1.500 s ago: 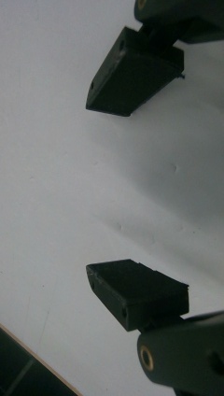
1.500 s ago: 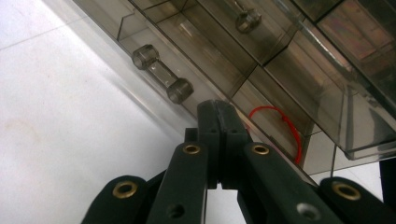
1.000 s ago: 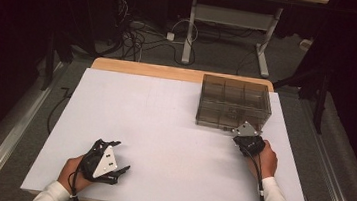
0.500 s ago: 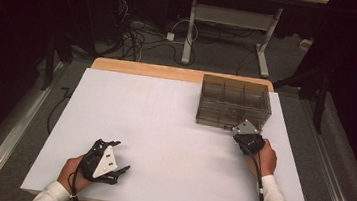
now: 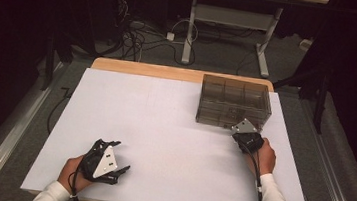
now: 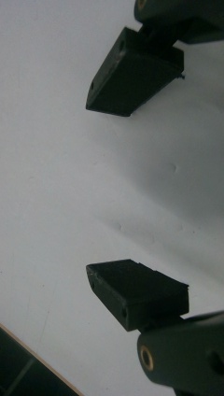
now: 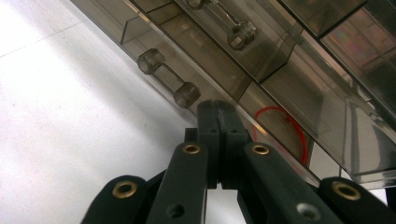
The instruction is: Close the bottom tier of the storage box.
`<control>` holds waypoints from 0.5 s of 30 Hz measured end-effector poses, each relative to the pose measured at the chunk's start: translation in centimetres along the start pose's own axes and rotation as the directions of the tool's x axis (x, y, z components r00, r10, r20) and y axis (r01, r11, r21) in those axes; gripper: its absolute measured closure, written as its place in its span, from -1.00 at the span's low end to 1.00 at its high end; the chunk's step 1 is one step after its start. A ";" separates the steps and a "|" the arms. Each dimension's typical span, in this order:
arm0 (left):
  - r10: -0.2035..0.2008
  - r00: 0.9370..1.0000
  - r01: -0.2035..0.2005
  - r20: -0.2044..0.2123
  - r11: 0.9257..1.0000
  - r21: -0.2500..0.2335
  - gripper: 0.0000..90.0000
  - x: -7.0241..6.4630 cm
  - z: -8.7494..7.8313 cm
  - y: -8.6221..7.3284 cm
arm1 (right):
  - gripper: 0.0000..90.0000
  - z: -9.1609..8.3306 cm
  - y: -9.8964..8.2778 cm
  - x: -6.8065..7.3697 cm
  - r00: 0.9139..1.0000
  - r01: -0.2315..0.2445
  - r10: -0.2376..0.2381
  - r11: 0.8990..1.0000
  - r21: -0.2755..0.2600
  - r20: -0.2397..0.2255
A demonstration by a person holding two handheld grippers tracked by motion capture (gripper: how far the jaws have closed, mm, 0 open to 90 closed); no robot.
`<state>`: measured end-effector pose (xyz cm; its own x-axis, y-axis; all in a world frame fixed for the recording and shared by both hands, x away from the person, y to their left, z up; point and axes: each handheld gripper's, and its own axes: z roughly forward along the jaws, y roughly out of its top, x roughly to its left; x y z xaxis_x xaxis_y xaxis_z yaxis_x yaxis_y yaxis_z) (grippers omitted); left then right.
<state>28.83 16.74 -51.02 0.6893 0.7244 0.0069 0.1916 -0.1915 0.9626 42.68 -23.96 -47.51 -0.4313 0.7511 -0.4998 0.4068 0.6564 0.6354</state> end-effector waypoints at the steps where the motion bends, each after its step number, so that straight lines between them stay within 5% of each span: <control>1: 0.001 1.000 -0.001 -0.001 1.000 0.001 -0.60 0.0 0.0 0.0 | 1.00 0.0 0.0 0.0 1.000 -0.001 0.001 1.000 0.000 0.003; 15: 0.002 1.000 -0.002 0.000 1.000 0.002 -0.60 0.0 0.0 0.0 | 1.00 0.3 0.3 -0.1 1.000 -0.006 0.006 1.000 0.001 0.011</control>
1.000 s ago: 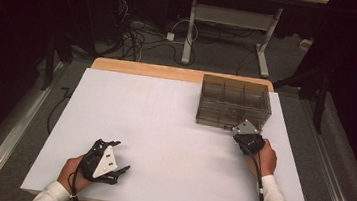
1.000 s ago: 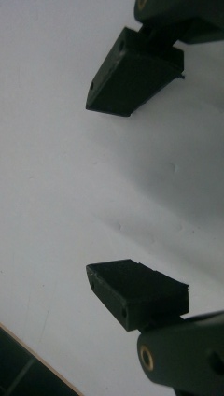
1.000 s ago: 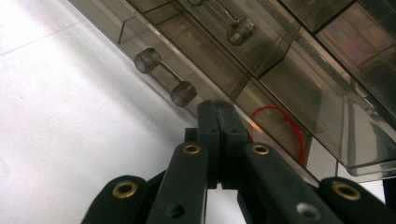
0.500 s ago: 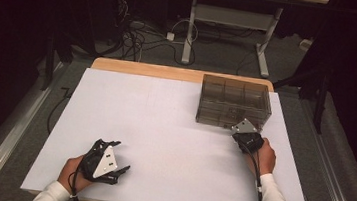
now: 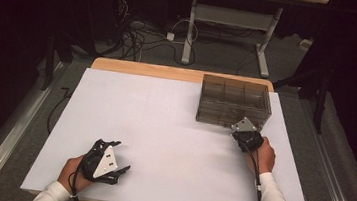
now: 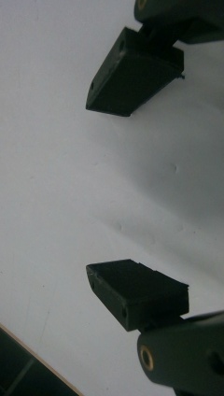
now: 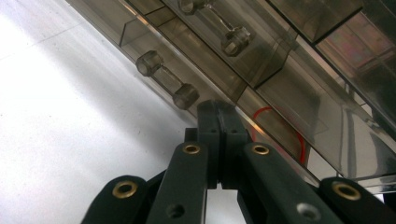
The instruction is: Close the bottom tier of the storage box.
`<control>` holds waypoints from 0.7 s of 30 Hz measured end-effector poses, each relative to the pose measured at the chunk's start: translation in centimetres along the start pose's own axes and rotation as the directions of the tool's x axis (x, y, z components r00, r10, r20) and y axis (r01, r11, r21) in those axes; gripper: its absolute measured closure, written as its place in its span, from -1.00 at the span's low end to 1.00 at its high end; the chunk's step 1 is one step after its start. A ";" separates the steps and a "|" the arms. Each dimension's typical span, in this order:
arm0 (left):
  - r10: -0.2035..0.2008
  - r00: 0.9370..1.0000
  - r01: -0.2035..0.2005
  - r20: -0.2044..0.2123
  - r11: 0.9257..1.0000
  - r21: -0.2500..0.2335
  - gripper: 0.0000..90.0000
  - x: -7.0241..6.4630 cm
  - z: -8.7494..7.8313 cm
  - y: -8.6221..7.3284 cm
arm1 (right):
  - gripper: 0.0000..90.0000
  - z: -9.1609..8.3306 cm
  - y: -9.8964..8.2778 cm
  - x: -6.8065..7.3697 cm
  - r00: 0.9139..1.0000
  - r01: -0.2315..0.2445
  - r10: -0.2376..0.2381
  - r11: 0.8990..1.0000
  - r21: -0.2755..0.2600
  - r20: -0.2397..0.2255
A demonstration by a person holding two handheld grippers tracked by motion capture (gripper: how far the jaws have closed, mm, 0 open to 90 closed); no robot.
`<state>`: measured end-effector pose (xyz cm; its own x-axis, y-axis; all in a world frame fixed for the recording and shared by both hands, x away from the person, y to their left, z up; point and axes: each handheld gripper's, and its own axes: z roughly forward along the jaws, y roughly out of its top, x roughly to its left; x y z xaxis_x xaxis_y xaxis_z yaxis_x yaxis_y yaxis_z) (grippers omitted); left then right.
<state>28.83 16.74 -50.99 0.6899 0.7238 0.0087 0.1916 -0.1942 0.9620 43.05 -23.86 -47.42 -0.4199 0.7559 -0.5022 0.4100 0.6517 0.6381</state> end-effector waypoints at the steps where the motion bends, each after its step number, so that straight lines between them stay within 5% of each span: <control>1: -0.002 1.000 0.002 0.001 1.000 -0.001 -0.60 0.0 0.0 0.0 | 1.00 0.0 0.0 0.0 1.000 0.000 0.000 1.000 0.002 0.000; 21: 0.003 1.000 -0.003 -0.001 1.000 0.003 -0.60 0.0 0.0 -0.1 | 1.00 0.4 0.6 0.3 1.000 0.011 -0.011 1.000 0.007 0.020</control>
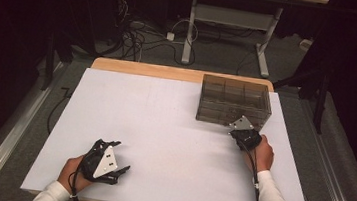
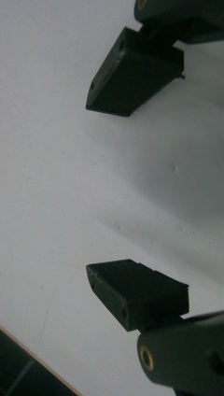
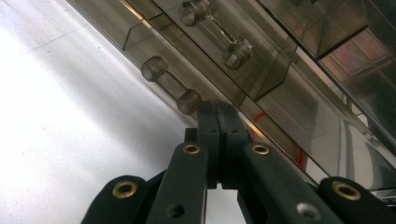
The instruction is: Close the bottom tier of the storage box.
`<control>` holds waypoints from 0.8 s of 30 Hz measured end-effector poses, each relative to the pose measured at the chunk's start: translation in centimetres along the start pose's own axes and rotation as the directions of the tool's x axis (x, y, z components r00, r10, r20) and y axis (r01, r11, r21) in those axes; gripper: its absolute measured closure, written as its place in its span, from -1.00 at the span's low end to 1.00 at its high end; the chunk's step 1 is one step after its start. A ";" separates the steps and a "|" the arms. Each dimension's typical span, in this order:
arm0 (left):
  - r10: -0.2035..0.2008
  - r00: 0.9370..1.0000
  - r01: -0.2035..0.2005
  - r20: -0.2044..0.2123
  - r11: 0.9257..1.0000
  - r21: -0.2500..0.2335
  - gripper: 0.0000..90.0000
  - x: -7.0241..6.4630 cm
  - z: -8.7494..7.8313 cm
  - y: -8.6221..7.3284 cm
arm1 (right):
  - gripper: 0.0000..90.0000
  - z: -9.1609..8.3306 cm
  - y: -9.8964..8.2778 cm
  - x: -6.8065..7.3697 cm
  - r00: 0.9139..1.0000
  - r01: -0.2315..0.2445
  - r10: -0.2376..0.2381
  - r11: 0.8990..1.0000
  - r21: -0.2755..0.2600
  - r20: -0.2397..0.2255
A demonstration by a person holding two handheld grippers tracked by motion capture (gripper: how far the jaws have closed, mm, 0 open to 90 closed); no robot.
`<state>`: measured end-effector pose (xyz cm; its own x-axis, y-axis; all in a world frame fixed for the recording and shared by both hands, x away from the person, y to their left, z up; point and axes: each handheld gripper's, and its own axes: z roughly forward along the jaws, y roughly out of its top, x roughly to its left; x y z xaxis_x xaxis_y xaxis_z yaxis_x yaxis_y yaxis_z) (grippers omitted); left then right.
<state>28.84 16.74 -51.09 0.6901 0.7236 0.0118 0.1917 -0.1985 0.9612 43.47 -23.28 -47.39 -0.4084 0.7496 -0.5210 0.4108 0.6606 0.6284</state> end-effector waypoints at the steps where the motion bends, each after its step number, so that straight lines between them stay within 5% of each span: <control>1: 0.000 1.000 0.000 0.000 1.000 0.000 -0.60 0.0 0.0 0.0 | 1.00 0.0 0.0 0.0 1.000 0.001 -0.001 1.000 0.001 0.002; 24: 0.004 1.000 -0.004 0.002 1.000 0.003 -0.60 0.0 0.0 0.0 | 1.00 0.5 0.3 0.1 1.000 0.013 -0.013 1.000 0.016 0.011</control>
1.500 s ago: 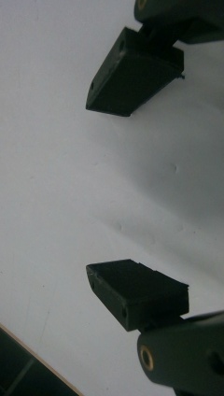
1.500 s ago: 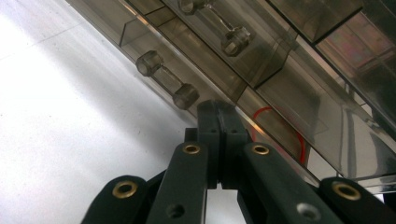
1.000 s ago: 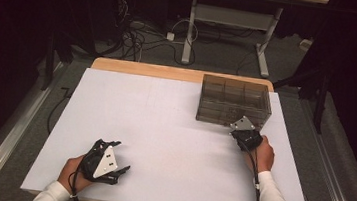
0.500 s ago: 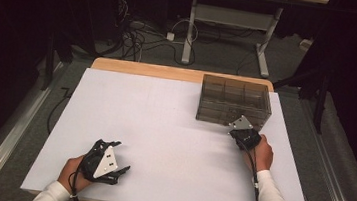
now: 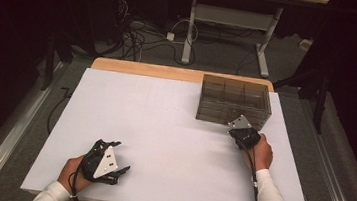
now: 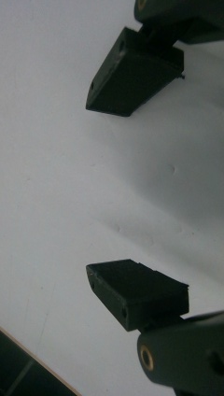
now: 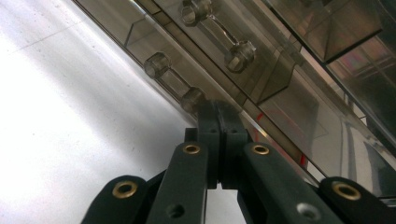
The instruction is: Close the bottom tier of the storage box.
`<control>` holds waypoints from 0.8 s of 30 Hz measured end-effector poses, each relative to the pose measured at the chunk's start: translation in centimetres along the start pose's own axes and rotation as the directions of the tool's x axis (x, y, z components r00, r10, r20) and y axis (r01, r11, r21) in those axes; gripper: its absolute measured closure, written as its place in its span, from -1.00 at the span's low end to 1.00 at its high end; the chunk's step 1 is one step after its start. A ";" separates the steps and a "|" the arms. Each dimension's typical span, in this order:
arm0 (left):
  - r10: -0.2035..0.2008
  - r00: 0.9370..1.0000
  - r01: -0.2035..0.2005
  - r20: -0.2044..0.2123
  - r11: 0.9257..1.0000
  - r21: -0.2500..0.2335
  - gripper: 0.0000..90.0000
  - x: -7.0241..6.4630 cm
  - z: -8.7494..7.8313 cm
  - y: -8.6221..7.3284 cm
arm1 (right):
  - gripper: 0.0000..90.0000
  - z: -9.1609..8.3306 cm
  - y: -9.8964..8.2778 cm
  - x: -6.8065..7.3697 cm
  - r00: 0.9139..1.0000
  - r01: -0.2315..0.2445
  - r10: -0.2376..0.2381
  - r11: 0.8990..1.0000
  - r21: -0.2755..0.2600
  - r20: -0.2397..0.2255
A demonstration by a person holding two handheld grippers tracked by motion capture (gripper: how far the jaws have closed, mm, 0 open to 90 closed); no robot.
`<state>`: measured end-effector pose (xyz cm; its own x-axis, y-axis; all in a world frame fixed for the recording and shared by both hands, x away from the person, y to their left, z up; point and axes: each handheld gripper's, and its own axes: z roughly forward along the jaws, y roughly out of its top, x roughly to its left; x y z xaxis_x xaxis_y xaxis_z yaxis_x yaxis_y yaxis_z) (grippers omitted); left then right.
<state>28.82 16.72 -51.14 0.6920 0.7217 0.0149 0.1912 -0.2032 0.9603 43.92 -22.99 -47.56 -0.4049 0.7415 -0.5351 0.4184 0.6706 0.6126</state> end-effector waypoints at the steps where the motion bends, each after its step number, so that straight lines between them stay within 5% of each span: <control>1: -0.001 1.000 0.001 0.000 1.000 0.000 -0.60 0.0 0.0 0.0 | 1.00 0.0 0.0 0.0 1.000 0.000 0.000 1.000 0.000 0.000; 21: 0.000 1.000 0.000 0.001 1.000 -0.001 -0.60 0.0 0.0 0.0 | 1.00 0.2 0.4 0.2 1.000 -0.001 0.001 1.000 0.005 0.005; 22: 0.000 1.000 0.000 0.001 1.000 -0.001 -0.60 0.0 0.0 0.0 | 1.00 0.3 0.4 -0.2 0.999 0.050 -0.050 0.999 -0.011 0.002; 24: 0.001 1.000 -0.001 0.000 1.000 -0.001 -0.60 0.0 0.0 0.0 | 1.00 0.3 0.4 -0.1 0.999 0.050 -0.050 0.999 -0.010 0.005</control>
<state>28.79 16.75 -51.11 0.6922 0.7215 0.0160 0.1896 -0.2032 0.9606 44.43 -22.80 -47.42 -0.4215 0.7070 -0.5680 0.3892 0.7067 0.5908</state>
